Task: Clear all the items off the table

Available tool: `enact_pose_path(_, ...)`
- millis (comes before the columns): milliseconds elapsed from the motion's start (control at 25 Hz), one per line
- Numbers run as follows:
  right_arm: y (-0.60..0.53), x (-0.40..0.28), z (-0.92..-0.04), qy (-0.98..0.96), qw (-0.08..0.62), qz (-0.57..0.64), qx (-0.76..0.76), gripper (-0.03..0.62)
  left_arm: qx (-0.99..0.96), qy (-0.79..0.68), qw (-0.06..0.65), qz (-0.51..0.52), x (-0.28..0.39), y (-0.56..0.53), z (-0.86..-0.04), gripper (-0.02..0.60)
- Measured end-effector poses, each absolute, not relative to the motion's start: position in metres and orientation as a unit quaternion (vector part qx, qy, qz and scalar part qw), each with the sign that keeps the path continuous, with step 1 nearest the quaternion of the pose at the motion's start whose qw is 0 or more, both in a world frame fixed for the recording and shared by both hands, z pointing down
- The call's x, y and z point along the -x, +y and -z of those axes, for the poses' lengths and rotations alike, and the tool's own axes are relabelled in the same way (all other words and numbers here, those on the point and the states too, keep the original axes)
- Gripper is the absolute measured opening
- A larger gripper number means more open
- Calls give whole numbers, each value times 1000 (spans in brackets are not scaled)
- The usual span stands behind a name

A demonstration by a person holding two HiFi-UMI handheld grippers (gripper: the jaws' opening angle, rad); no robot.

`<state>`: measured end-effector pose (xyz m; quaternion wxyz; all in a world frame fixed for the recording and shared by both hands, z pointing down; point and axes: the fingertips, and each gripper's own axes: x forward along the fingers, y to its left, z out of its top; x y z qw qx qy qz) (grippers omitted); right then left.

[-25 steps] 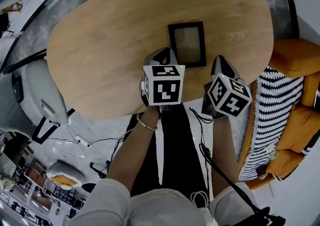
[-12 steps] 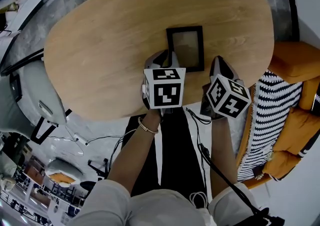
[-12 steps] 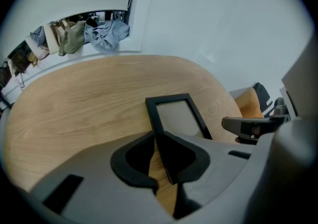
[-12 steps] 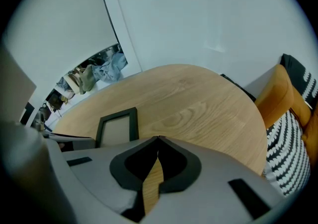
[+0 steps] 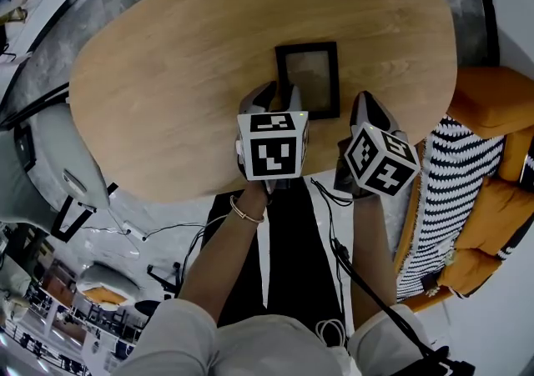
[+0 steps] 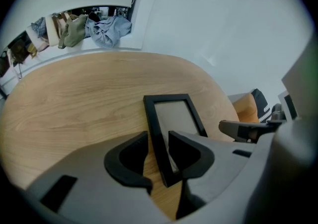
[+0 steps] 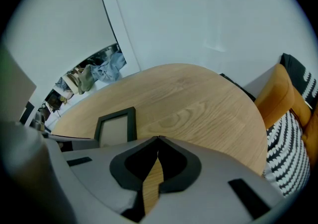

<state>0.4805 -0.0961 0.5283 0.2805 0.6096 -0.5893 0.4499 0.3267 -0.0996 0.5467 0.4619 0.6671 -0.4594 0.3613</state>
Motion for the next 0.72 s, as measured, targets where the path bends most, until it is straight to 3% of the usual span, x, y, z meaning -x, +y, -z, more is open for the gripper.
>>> enact_pose_path(720,-99,-482,-531,-591,281,-450,-608,25,-657,-451,504,-334,-330,-104,-556,111)
